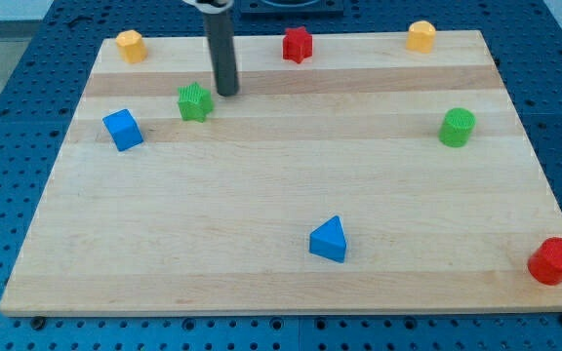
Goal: Slide the yellow hexagon down a bit
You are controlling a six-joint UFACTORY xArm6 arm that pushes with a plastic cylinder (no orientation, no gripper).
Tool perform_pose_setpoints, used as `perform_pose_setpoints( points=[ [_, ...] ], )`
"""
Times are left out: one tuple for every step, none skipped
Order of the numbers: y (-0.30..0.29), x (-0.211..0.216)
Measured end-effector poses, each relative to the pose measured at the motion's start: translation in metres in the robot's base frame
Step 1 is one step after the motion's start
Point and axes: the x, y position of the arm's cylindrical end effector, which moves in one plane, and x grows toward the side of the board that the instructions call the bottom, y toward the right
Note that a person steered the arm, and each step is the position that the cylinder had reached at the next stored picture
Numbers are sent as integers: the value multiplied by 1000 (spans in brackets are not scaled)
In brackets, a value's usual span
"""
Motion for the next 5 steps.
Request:
perform_pose_setpoints(
  points=[
    [-19,-38],
    [-58,-41],
    [-115,-35],
    [-175,-12],
    [-196,-7]
  ],
)
